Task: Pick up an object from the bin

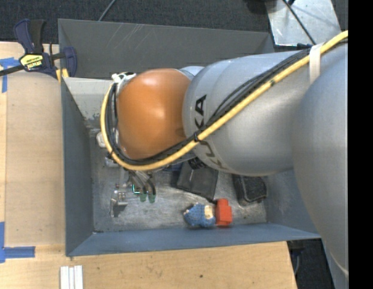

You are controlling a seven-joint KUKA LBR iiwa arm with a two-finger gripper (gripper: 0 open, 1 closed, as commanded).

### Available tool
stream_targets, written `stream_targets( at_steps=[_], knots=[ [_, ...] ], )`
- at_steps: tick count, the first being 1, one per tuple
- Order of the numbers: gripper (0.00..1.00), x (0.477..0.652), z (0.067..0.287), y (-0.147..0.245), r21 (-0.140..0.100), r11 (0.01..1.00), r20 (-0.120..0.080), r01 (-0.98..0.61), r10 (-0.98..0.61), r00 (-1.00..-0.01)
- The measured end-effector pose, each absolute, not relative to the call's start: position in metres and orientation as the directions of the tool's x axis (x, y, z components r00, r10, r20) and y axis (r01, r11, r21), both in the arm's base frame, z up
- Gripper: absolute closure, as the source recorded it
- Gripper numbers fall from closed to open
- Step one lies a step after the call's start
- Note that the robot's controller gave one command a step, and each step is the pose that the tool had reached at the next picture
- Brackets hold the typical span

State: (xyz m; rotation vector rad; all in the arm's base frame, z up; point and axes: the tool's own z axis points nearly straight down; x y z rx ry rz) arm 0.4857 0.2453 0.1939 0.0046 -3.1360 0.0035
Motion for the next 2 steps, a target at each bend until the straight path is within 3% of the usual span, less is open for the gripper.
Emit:
stream_targets(
  at_steps=[1, 2],
  knots=[
    [0.00, 0.575, 0.071, 0.192, 0.005, 1.000, -0.006, -0.011, -0.011, -1.000],
    [0.00, 0.571, 0.075, 0.138, 0.006, 1.000, -0.012, -0.014, -0.014, -1.000]
  ],
)
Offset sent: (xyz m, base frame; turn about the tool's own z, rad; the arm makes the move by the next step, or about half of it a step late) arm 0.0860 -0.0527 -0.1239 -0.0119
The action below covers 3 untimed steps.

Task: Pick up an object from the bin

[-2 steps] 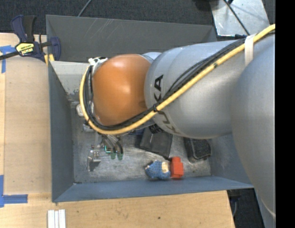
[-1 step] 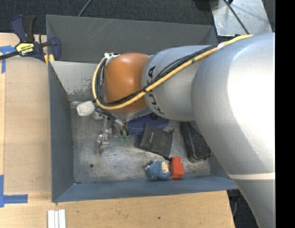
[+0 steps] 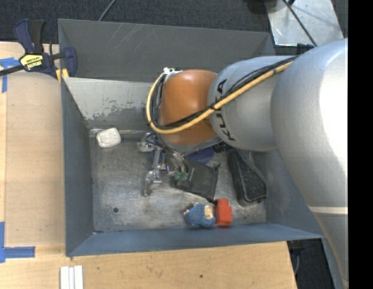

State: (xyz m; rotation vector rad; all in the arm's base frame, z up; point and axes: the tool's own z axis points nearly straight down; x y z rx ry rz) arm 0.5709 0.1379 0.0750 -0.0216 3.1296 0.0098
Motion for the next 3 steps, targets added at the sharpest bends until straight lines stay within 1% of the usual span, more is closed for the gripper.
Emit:
stream_targets(
  at_steps=[1, 2, 3],
  knots=[
    [0.00, 0.586, 0.076, 0.086, 0.003, 1.000, -0.011, 0.008, 0.008, -1.000],
    [0.00, 0.619, 0.076, 0.030, 0.011, 0.995, -0.018, -0.097, -0.097, -0.995],
    [0.00, 0.625, 0.089, -0.022, 0.002, 0.987, -0.024, -0.160, -0.160, -0.987]
  ],
)
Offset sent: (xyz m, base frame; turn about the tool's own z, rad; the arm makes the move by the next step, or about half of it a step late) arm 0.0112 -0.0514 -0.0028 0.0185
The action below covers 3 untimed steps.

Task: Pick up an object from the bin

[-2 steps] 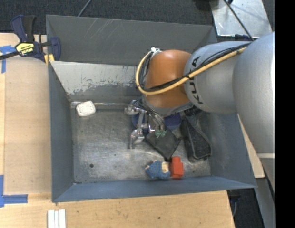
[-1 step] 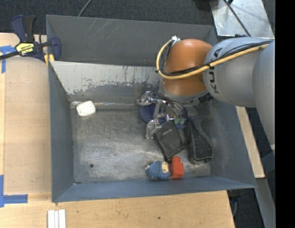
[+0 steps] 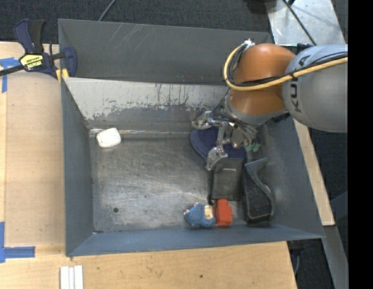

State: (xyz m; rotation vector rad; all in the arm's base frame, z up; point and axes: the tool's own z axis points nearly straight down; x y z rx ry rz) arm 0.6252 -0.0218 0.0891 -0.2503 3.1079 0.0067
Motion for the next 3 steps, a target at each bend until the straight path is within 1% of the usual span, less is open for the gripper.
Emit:
stream_targets(
  at_steps=[1, 2, 3],
  knots=[
    [0.00, 0.614, 0.076, -0.057, 0.010, 1.000, -0.019, 0.022, 0.023, -1.000],
    [0.00, 0.610, 0.074, -0.093, 0.011, 0.942, -0.004, 0.337, 0.337, -0.942],
    [1.00, 0.611, 0.074, -0.095, 0.010, 0.940, -0.009, 0.340, 0.341, -0.940]
  ],
)
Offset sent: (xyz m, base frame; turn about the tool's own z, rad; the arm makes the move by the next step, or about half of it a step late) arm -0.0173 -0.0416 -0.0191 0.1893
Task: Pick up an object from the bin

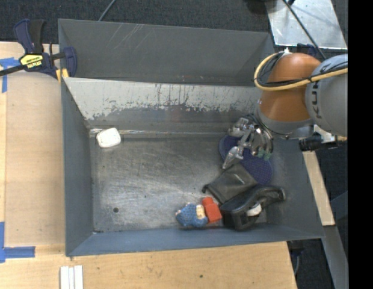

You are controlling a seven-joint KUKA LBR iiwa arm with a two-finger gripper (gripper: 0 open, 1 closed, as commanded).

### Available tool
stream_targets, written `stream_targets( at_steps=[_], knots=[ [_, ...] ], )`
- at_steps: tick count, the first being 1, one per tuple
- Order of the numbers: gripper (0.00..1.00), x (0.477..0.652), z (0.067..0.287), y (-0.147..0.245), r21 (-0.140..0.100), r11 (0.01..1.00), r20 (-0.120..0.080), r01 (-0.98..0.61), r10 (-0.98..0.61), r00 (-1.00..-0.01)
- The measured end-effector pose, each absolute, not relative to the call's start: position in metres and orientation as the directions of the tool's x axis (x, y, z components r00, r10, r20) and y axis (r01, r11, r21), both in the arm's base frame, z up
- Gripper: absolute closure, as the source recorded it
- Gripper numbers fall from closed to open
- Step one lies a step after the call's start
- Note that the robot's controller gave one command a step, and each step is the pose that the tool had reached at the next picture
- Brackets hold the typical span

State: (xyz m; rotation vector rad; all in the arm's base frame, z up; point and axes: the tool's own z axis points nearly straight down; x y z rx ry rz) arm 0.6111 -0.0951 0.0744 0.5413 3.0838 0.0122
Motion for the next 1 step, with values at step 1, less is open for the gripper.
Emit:
stream_targets(
  at_steps=[1],
  knots=[
    [1.00, 0.6117, 0.2015, -0.0882, 0.002, 0.960, -0.013, 0.280, 0.280, -0.960]
  ],
)
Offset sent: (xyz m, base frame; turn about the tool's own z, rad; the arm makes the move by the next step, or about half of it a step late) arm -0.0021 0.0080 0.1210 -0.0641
